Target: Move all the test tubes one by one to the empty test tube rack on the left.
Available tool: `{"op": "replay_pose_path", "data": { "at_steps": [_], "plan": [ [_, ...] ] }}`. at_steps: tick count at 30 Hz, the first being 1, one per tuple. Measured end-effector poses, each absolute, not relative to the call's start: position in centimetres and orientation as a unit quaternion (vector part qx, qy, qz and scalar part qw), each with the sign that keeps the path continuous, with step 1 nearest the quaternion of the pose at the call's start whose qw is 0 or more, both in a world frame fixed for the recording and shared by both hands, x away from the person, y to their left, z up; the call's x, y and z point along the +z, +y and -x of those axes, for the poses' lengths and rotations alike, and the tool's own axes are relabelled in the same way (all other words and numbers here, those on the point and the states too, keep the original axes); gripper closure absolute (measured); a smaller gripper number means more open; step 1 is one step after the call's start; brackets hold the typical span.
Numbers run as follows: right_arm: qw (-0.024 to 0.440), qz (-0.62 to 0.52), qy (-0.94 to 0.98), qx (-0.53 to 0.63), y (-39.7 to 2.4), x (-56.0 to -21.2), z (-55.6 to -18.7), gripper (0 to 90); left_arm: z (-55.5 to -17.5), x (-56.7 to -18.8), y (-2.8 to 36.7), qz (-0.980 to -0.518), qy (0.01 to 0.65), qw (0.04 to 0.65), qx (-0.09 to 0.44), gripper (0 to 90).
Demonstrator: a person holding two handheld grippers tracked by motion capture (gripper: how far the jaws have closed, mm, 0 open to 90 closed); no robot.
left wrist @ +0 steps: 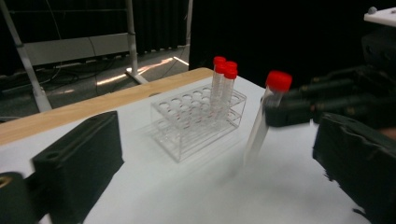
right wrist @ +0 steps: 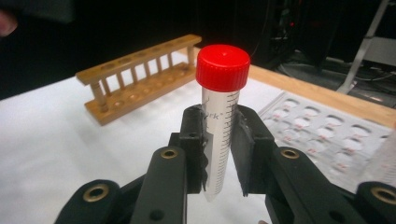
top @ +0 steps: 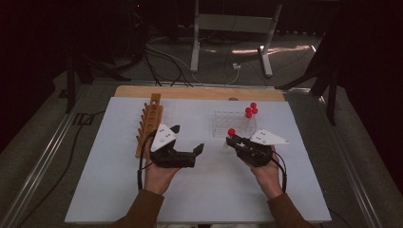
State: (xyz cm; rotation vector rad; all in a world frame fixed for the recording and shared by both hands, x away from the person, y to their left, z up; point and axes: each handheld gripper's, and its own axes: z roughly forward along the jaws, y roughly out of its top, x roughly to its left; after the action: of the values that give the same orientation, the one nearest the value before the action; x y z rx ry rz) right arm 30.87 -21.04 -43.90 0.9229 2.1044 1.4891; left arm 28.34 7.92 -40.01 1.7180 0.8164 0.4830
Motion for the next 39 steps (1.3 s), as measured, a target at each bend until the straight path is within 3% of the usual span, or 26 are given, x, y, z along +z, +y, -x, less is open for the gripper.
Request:
{"op": "replay_pose_path", "data": {
  "at_steps": [5,6,7,11,12,14,26,31,32,33,34,35,36,37,38,39],
  "plan": [
    [0.192,-0.323,0.762,0.527,-20.1,-44.1,-30.6,74.9,-29.3,-40.1,5.4,-0.744,0.339,0.541,0.196,7.7],
    [0.191,-0.318,0.765,0.527,-19.7,-44.1,-30.5,74.9,-29.4,-40.3,4.9,-0.748,0.336,0.539,0.194,13.6],
    [0.191,-0.318,0.765,0.527,-19.7,-44.1,-30.5,74.9,-29.5,-40.3,4.5,-0.75,0.333,0.538,0.194,13.6],
    [0.19,-0.312,0.771,0.523,-19.1,-44.1,-30.3,74.9,-29.9,-40.6,3.5,-0.754,0.323,0.544,0.179,36.0],
    [0.189,-0.311,0.772,0.522,-19.0,-44.1,-30.2,74.9,-30.0,-40.6,3.3,-0.754,0.321,0.546,0.175,36.0],
    [0.186,-0.308,0.775,0.52,-18.7,-44.3,-30.2,74.9,-30.1,-40.7,2.9,-0.756,0.319,0.546,0.171,45.2],
    [0.179,-0.3,0.781,0.518,-18.1,-44.3,-30.0,74.9,-30.5,-41.3,1.3,-0.772,0.315,0.53,0.154,70.0],
    [0.178,-0.3,0.781,0.518,-18.2,-44.4,-30.0,73.7,-30.5,-41.3,1.3,-0.771,0.316,0.531,0.156,71.1],
    [0.174,-0.304,0.779,0.52,-18.2,-44.3,-30.1,64.0,-30.6,-41.2,1.5,-0.769,0.317,0.533,0.156,71.2],
    [0.174,-0.304,0.779,0.52,-18.2,-44.3,-30.1,64.0,-30.6,-41.2,1.5,-0.769,0.317,0.533,0.156,71.2],
    [0.173,-0.307,0.779,0.519,-18.3,-44.3,-30.1,54.3,-30.6,-41.2,1.7,-0.766,0.32,0.534,0.159,71.2],
    [0.173,-0.307,0.779,0.519,-18.3,-44.3,-30.1,54.3,-30.6,-41.2,1.7,-0.766,0.32,0.534,0.159,71.2],
    [0.167,-0.31,0.776,0.524,-18.6,-44.3,-30.3,45.0,-30.7,-41.1,1.9,-0.764,0.322,0.535,0.162,71.2],
    [0.167,-0.31,0.776,0.524,-18.6,-44.3,-30.3,45.0,-30.7,-41.1,1.9,-0.764,0.322,0.535,0.162,71.2],
    [0.166,-0.319,0.771,0.525,-19.0,-44.3,-30.4,35.8,-30.7,-41.0,2.2,-0.762,0.324,0.535,0.165,71.2],
    [0.166,-0.319,0.771,0.525,-19.0,-44.3,-30.4,35.8,-30.7,-41.0,2.2,-0.762,0.324,0.535,0.165,71.2]
  ]
}}
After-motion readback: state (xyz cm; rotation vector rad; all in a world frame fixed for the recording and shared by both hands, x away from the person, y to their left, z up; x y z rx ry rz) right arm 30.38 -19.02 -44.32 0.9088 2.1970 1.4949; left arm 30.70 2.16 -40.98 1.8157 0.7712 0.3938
